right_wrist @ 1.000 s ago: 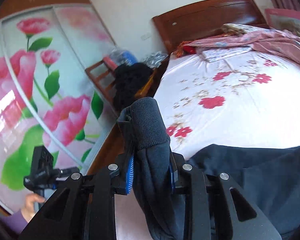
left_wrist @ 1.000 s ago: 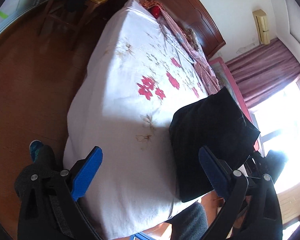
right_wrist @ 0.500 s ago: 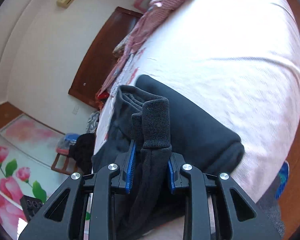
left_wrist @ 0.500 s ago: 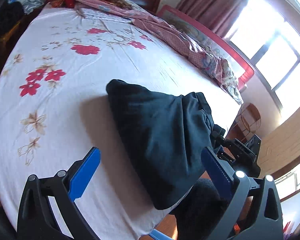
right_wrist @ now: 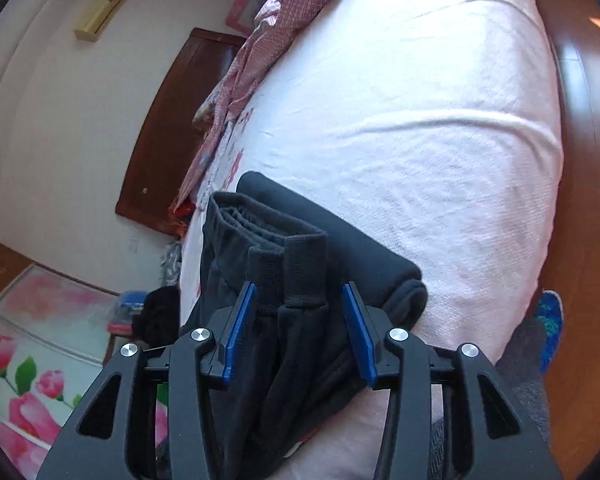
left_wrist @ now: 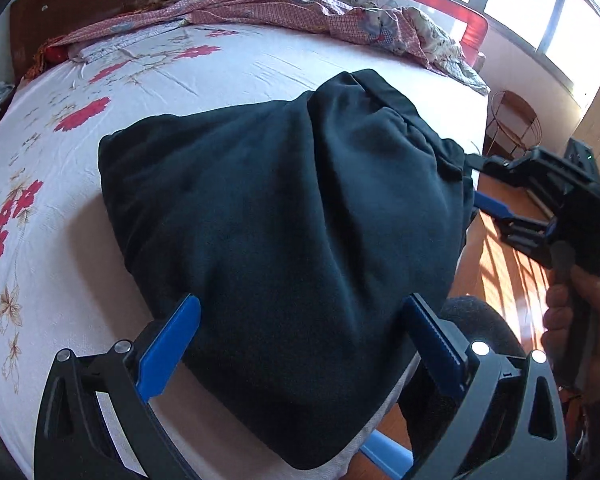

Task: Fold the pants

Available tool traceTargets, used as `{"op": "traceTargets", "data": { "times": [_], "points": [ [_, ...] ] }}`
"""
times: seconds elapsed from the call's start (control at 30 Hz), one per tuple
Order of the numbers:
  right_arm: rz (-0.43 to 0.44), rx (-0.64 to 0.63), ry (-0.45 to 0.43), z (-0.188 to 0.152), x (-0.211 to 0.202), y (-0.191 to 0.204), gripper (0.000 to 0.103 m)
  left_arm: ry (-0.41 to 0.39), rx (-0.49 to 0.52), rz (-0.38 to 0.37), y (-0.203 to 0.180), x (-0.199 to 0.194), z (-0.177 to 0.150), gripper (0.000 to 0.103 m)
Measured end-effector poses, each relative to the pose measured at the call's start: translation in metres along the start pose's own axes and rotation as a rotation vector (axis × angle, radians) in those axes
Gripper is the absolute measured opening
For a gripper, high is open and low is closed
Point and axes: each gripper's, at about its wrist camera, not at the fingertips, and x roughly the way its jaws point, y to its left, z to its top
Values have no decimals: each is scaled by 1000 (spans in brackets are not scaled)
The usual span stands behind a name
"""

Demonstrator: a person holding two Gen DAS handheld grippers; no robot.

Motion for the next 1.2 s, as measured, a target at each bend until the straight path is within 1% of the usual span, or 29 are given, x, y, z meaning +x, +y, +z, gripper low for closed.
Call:
{"op": "traceTargets", "data": {
  "times": [0.03, 0.07, 0.17, 0.2, 0.33, 0.4, 0.43, 0.47, 0.53, 0.6, 0.63, 0.7, 0.77, 0.8, 0.87, 0.9, 0.97, 1.0, 1.07, 1.1, 1.13, 1.17, 1.2],
  "points": [
    [56, 14, -21, 3, -9, 4, 47, -8, 6, 4, -1, -2, -1, 101],
    [95, 11, -20, 6, -13, 6, 47, -13, 3, 5, -2, -5, -2, 101],
    [135, -36, 53, 13, 3, 25, 47, -16, -47, -11, 3, -11, -6, 101],
    [127, -38, 75, 13, 11, 28, 47, -18, -64, -18, 5, -13, -9, 101],
    [20, -62, 117, 9, 31, 30, 45, 0, -141, -29, 21, -22, -24, 101],
    [-34, -89, 105, 4, 31, 27, 45, 1, -178, -29, 32, -26, -30, 101],
    [-46, -99, 102, 1, 30, 26, 45, 1, -192, -25, 37, -28, -34, 101],
    [-55, -104, 105, 1, 32, 28, 45, 2, -205, -17, 42, -30, -36, 101],
    [-110, -159, 120, -3, 38, 33, 45, 2, -231, -12, 51, -32, -40, 101],
    [-179, -253, 134, -6, 47, 43, 30, 3, -259, -7, 59, -34, -42, 101],
    [-208, -301, 140, -7, 50, 47, 16, 2, -273, -8, 62, -34, -42, 101],
    [-199, -322, 133, -3, 44, 51, 13, 3, -295, -8, 66, -35, -42, 101],
    [-239, -450, 90, -2, 26, 69, 11, -7, -301, -8, 67, -38, -42, 101],
    [-251, -492, 75, -3, 17, 75, 11, -14, -299, -5, 67, -40, -41, 101],
    [-298, -529, 55, -4, 6, 71, 11, -33, -290, -4, 68, -45, -39, 101],
    [-316, -504, 60, -3, 5, 59, 11, -48, -279, -4, 66, -46, -37, 101],
    [-318, -394, 77, -1, 8, 27, 11, -74, -248, -6, 63, -47, -33, 101],
    [-283, -338, 77, -1, 12, 13, 11, -76, -229, -8, 60, -45, -30, 101],
    [-241, -227, 78, 2, 21, -6, 12, -75, -195, -21, 50, -39, -24, 101],
    [-209, -156, 74, 6, 22, -17, 14, -78, -168, -35, 43, -34, -21, 101],
    [-183, -72, 69, 8, 21, -28, 23, -65, -128, -32, 33, -27, -18, 101],
    [-153, -3, 73, 9, 20, -36, 24, -41, -85, -19, 23, -19, -16, 101],
    [-141, 31, 77, 10, 16, -38, 25, -27, -45, -17, 13, -15, -15, 101]
  ]
}}
